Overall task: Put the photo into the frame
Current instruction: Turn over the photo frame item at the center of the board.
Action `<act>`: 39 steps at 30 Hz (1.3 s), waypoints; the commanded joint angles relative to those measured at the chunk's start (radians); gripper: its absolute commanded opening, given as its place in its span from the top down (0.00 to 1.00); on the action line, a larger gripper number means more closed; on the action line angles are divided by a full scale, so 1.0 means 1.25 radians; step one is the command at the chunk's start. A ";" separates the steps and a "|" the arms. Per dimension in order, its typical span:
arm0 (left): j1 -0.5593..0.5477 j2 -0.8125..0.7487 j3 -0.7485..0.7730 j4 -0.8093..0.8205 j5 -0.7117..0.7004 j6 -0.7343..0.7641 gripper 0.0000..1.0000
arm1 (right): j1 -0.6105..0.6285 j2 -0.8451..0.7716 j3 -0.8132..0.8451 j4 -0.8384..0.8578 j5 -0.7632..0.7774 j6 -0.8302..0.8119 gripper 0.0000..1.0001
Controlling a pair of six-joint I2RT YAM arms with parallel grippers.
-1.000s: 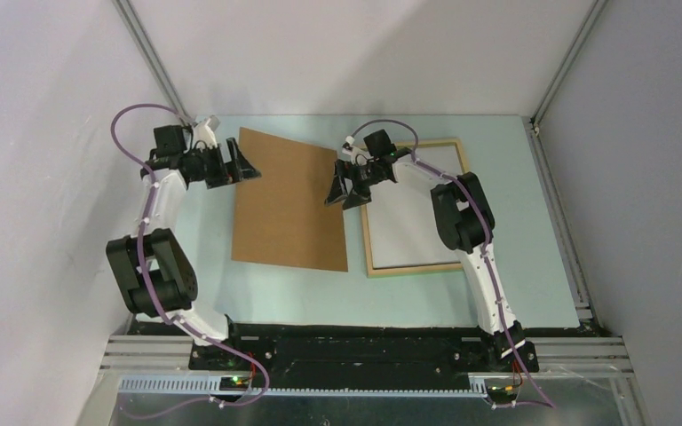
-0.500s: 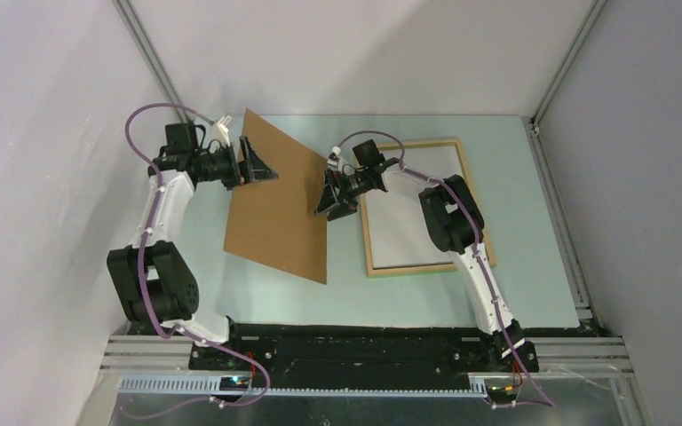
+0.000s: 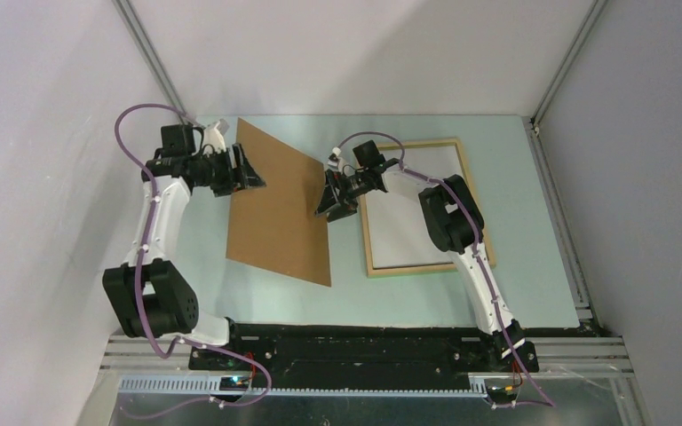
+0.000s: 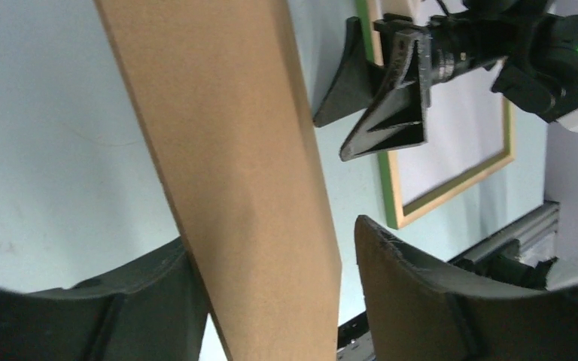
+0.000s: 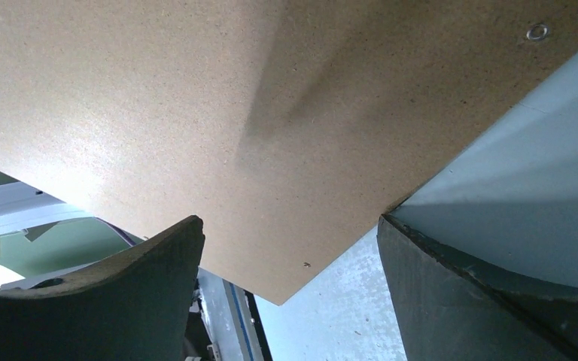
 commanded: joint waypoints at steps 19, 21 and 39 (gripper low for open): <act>-0.034 -0.026 0.157 -0.144 -0.181 0.048 1.00 | -0.007 -0.044 -0.013 -0.005 0.020 -0.002 0.06; -0.043 -0.023 0.182 -0.169 -0.217 0.057 1.00 | -0.011 -0.058 -0.020 -0.005 0.022 -0.004 0.05; -0.148 0.051 0.442 -0.382 -0.451 0.112 1.00 | -0.033 -0.175 -0.075 -0.001 0.047 0.003 0.04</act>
